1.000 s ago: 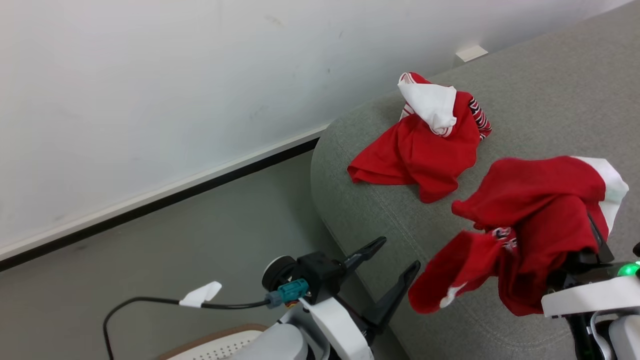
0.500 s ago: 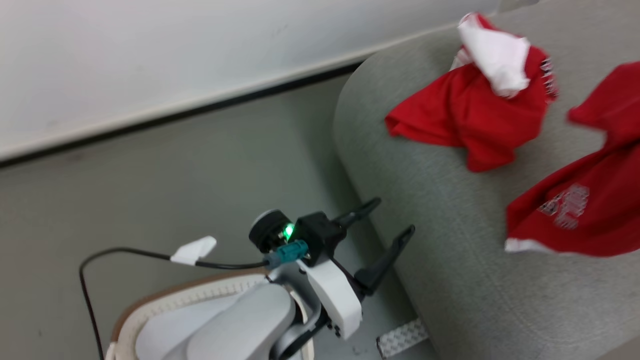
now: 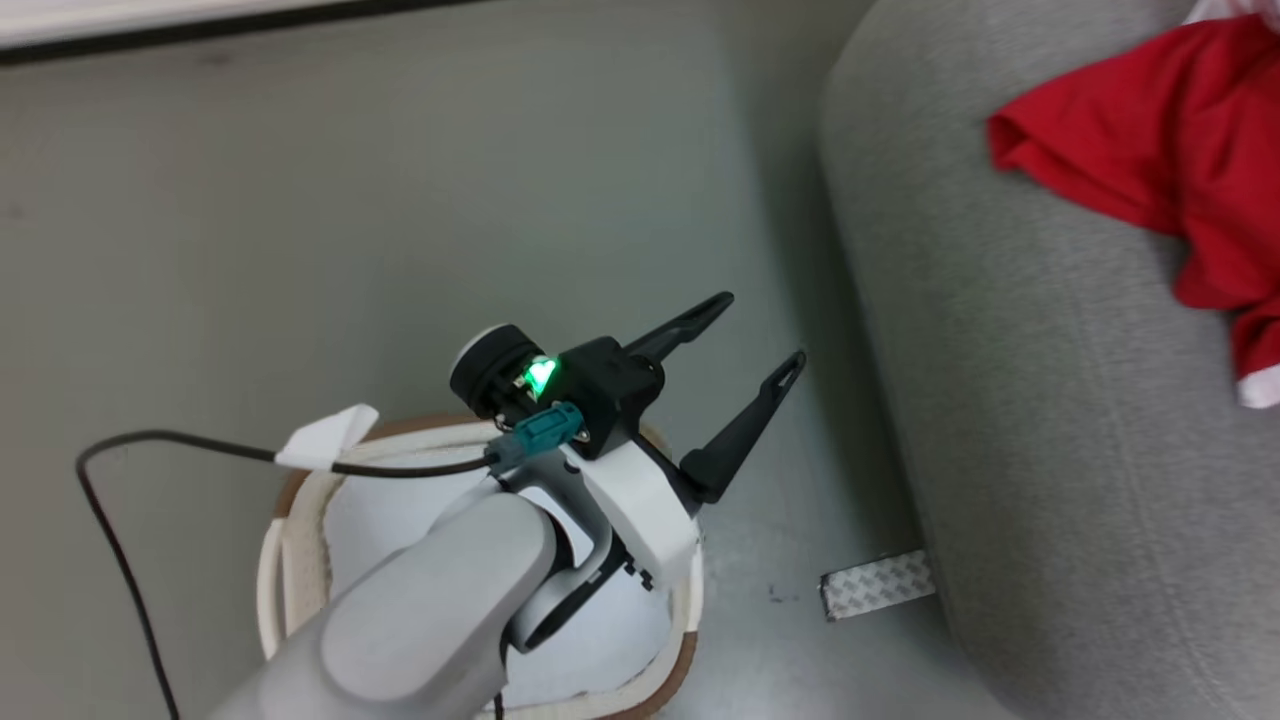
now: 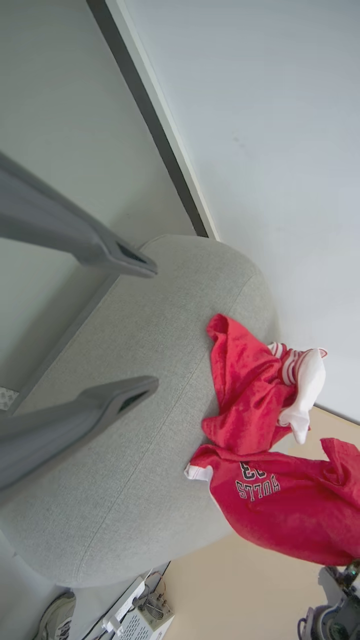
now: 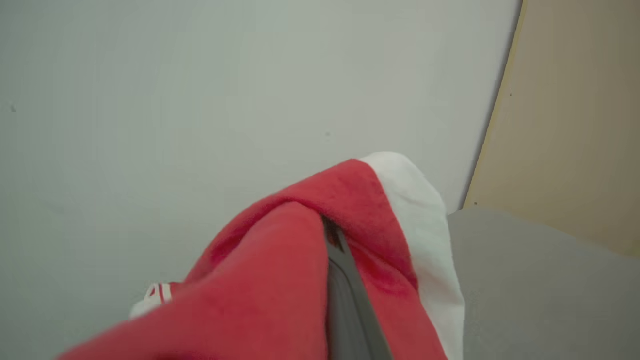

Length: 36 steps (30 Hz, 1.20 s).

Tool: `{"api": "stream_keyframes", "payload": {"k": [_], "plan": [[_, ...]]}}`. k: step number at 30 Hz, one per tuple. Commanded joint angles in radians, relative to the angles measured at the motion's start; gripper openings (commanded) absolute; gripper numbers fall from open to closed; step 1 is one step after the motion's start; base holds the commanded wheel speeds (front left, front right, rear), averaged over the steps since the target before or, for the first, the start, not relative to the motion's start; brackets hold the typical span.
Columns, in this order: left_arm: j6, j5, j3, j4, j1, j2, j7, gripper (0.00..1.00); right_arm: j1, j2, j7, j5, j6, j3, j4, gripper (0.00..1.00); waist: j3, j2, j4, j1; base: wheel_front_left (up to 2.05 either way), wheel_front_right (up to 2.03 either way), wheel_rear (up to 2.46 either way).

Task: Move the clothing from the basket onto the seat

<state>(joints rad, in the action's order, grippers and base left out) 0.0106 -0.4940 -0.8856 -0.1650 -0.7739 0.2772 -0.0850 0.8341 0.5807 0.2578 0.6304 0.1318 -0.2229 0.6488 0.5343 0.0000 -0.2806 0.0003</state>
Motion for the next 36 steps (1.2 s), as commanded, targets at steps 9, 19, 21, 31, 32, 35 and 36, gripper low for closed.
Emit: {"api": "stream_keyframes", "payload": {"k": [9, 19, 21, 31, 32, 35, 36], "plan": [[-0.011, 0.001, 0.017, -0.002, -0.023, 0.001, -0.029, 1.00, 0.086, 0.029, -0.111, -0.152, -0.002, 0.039, 0.389, 0.00, 0.086, 0.0000, 0.086, -0.0003, 0.00, 0.00, 0.00], [-0.003, -0.033, 0.018, -0.086, 0.016, -0.030, -0.099, 1.00, 0.111, 0.004, -0.289, -0.202, -0.002, 0.132, 0.547, 1.00, -0.020, 0.0000, 0.119, -0.0003, 0.00, 0.00, 0.00], [0.004, -0.049, 0.019, -0.113, 0.039, -0.036, -0.115, 1.00, 0.099, 0.000, -0.330, -0.205, -0.002, 0.161, 0.541, 1.00, -0.076, 0.0000, 0.119, -0.0003, 0.00, 0.00, 0.00], [-0.020, -0.146, 0.083, -0.178, 0.253, -0.011, -0.172, 1.00, -0.063, 0.054, -0.679, -0.111, -0.002, 0.388, 0.299, 1.00, -0.434, 0.0000, 0.112, -0.0003, 0.00, 0.00, 0.00], [-0.023, -0.152, 0.092, -0.173, 0.276, -0.005, -0.173, 1.00, -0.086, 0.071, -0.709, -0.099, -0.002, 0.404, 0.257, 1.00, -0.463, 0.0000, 0.113, -0.0003, 0.00, 0.00, 0.00], [-0.043, -0.175, 0.119, -0.155, 0.340, 0.016, -0.177, 1.00, -0.152, 0.123, -0.789, -0.070, -0.002, 0.440, 0.115, 1.00, -0.541, 0.0000, 0.118, -0.0003, 0.00, 0.00, 0.00], [-0.053, -0.179, 0.130, -0.143, 0.356, 0.025, -0.178, 1.00, -0.171, 0.139, -0.806, -0.057, -0.002, 0.449, 0.051, 1.00, -0.553, 0.0000, 0.120, -0.0003, 0.00, 0.00, 0.00]]}}
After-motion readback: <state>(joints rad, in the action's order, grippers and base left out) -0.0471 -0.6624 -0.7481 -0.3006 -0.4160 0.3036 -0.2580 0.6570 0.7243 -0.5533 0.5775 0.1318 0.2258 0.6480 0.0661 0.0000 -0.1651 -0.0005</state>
